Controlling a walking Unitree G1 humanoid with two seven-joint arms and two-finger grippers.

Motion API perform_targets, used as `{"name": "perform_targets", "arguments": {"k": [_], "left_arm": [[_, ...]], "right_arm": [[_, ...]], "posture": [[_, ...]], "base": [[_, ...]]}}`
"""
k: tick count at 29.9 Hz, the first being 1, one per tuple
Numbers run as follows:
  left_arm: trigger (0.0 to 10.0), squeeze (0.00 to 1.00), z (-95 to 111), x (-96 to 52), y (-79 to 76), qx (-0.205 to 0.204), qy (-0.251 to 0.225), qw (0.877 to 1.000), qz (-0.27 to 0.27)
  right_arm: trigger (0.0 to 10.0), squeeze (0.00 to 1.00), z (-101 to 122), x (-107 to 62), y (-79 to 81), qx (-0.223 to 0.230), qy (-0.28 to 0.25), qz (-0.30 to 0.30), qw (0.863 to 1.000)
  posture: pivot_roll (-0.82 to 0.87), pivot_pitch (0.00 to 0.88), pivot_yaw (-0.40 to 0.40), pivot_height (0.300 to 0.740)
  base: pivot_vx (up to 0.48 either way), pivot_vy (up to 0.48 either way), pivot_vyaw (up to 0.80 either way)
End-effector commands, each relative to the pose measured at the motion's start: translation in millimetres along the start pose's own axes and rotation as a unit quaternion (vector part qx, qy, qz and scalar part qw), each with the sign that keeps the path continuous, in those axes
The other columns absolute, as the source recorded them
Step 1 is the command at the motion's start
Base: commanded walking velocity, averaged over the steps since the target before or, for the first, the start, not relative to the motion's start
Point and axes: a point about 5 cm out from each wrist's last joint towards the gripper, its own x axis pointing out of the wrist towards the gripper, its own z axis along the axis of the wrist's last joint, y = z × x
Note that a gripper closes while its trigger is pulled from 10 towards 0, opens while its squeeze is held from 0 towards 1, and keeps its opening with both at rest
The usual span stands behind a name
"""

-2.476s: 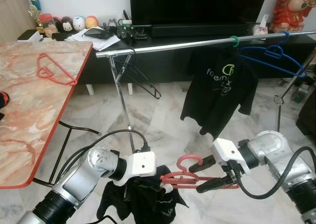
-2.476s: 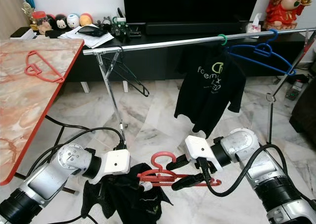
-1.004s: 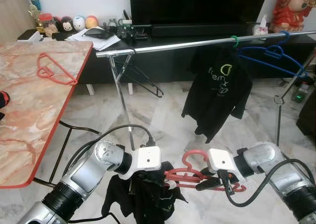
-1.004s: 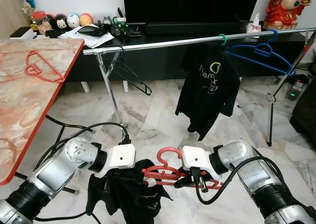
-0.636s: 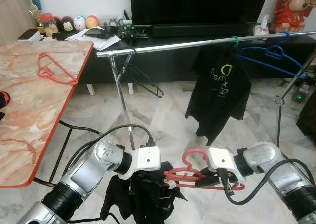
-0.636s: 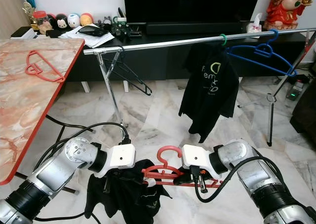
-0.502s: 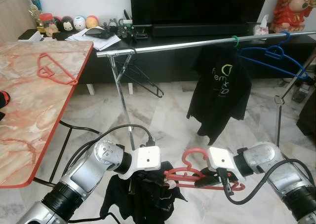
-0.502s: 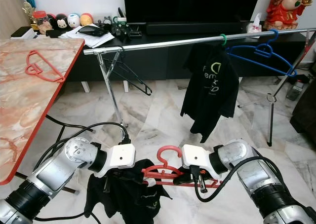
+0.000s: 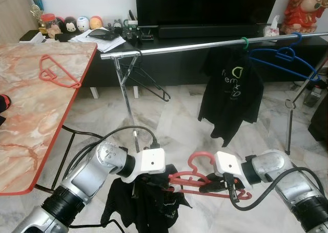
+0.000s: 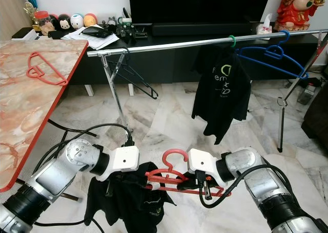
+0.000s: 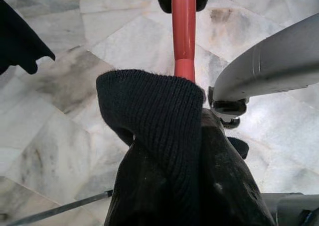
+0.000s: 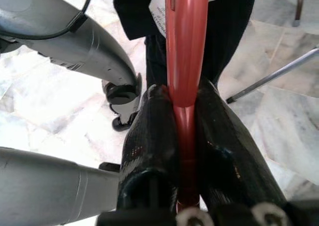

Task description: Hang hanger

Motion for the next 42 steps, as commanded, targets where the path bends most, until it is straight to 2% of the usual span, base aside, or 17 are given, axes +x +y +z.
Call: {"name": "perform_targets", "arguments": {"k": [1,8,9,10,11,12,13,25,33,39,40,42], "left_arm": [[10.0,0.00,24.0,-8.5,13.0,0.046,-0.032,0.998,0.029],[10.0,0.00,29.7,-11.9,20.0,0.062,-0.036,0.997,0.037],[10.0,0.27,30.5,-12.0,20.2,0.067,-0.037,0.996,0.037],[10.0,0.44,30.7,-12.1,20.5,0.068,-0.037,0.996,0.037],[10.0,0.56,30.6,-12.1,20.6,0.067,-0.037,0.996,0.037],[10.0,0.56,30.5,-12.2,20.7,0.065,-0.036,0.997,0.037],[10.0,1.00,30.3,-12.2,20.5,0.065,-0.036,0.997,0.035],[10.0,1.00,33.6,-15.0,18.1,0.066,-0.037,0.997,0.019],[10.0,1.00,37.2,-18.4,16.0,0.067,-0.038,0.997,0.006],[10.0,1.00,30.8,-16.5,16.7,0.077,-0.006,0.997,0.014],[10.0,0.00,29.9,-16.1,16.0,0.080,-0.004,0.997,0.011],[10.0,0.00,29.1,-16.0,15.8,0.079,-0.003,0.997,0.014]], "right_arm": [[0.0,0.00,6.7,8.9,2.9,-0.013,-0.016,0.011,1.000],[0.0,0.00,9.1,8.8,-1.9,-0.012,-0.025,-0.020,0.999],[0.0,0.00,9.4,8.9,-2.9,-0.013,-0.027,-0.025,0.999],[0.0,0.00,9.4,9.0,-3.5,-0.013,-0.028,-0.029,0.999],[0.0,0.00,9.4,9.2,-3.9,-0.012,-0.028,-0.031,0.999],[0.0,0.00,9.4,9.3,-4.1,-0.011,-0.028,-0.031,0.999],[0.0,0.00,9.8,9.9,-4.9,-0.012,-0.029,-0.035,0.999],[0.0,0.00,12.7,13.0,-11.2,-0.010,-0.040,-0.065,0.997],[0.0,0.00,11.9,11.0,-19.0,-0.005,-0.040,-0.112,0.993],[0.0,0.00,13.3,10.8,-22.5,-0.006,-0.044,-0.131,0.990],[0.0,0.00,13.6,11.1,-22.9,-0.006,-0.046,-0.133,0.990],[0.0,0.00,14.3,11.5,-24.0,-0.006,-0.047,-0.139,0.989]], "posture": [[-0.02,0.000,0.024,0.740],[-0.02,0.000,0.029,0.740],[-0.02,0.000,0.029,0.740],[-0.02,0.000,0.030,0.740],[-0.02,0.000,0.030,0.740],[-0.02,0.000,0.030,0.740],[-0.01,0.000,0.031,0.740],[-0.01,0.000,0.030,0.740],[-0.01,0.000,0.031,0.740],[-0.01,0.000,0.031,0.740],[-0.01,0.000,0.031,0.740],[-0.01,0.000,0.029,0.740]], "base": [[0.000,0.000,0.00],[0.000,0.000,0.00],[0.000,0.000,0.00],[0.000,0.000,0.00],[0.000,0.000,0.00],[0.000,0.000,0.00],[0.000,0.000,0.00],[0.000,0.000,0.00],[0.000,0.000,0.00],[0.000,0.000,0.00],[0.000,0.000,0.00],[0.000,0.000,0.00]]}}
